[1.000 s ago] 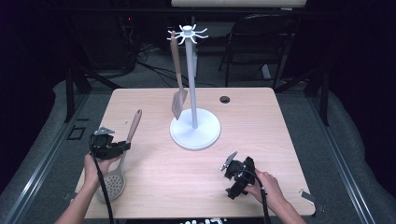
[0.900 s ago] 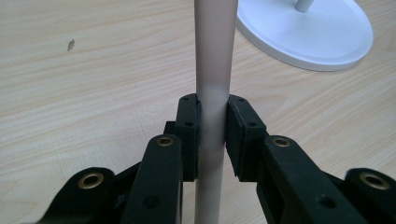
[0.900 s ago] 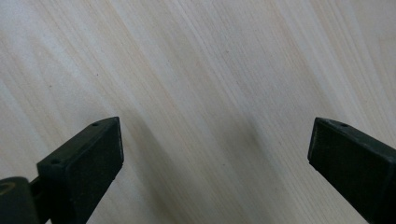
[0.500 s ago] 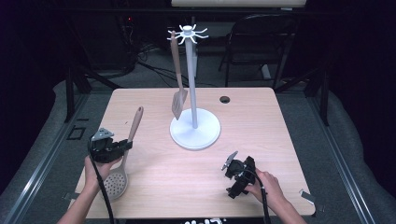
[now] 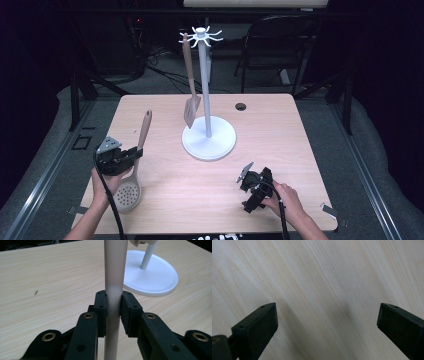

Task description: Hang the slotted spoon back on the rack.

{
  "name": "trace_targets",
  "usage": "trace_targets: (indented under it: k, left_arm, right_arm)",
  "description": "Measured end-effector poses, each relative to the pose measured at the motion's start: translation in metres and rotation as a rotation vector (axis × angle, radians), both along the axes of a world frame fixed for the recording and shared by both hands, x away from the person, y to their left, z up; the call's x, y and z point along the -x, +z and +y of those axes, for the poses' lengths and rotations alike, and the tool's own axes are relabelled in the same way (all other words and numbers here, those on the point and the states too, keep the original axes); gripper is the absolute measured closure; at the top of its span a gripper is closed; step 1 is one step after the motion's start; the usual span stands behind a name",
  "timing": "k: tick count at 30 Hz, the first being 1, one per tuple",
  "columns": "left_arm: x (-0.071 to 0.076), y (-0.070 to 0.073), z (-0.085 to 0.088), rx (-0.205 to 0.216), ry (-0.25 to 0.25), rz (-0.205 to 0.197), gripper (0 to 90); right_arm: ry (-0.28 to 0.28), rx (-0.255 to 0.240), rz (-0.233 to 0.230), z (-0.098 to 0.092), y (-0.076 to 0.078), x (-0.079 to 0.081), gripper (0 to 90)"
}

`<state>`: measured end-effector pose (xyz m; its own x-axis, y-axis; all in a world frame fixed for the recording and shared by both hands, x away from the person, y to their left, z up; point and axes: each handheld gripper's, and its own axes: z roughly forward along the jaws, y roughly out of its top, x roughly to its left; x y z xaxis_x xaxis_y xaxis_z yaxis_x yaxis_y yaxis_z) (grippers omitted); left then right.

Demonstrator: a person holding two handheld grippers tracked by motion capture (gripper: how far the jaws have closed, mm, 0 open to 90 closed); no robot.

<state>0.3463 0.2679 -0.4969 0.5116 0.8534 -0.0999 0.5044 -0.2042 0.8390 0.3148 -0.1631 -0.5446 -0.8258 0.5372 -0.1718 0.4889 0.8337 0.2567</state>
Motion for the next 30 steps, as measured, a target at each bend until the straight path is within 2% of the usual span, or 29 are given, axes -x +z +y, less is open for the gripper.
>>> trace_targets:
  k: [2,5,8,11,18,20,30]
  left_arm:
    - [0.002,0.002,-0.003,-0.006,0.006,-0.026,75.9]
    - [0.006,0.005,-0.007,-0.017,0.009,-0.05,75.9]
    - [0.01,0.009,-0.01,-0.025,0.004,-0.082,76.0]
    - [0.015,0.012,-0.013,-0.027,0.001,-0.113,76.0]
    - [0.023,0.02,-0.015,-0.003,0.009,-0.168,76.0]
    - [0.025,0.023,-0.015,-0.007,0.001,-0.169,76.0]
    - [0.036,0.039,-0.021,0.044,0.002,-0.289,76.1]
  right_arm:
    - [-0.004,-0.012,0.006,0.0,-0.002,0.0,2.7]
    - [-0.003,0.005,0.008,-0.002,-0.002,0.0,2.7]
    - [-0.009,-0.01,0.009,-0.002,-0.002,0.0,2.7]
    - [-0.004,0.004,0.009,-0.001,-0.002,0.0,2.7]
    - [-0.005,0.003,0.019,-0.001,-0.003,-0.001,2.7]
    - [-0.006,0.008,0.014,-0.001,-0.003,-0.001,2.7]
    - [-0.009,0.0,0.019,-0.001,-0.004,-0.001,2.7]
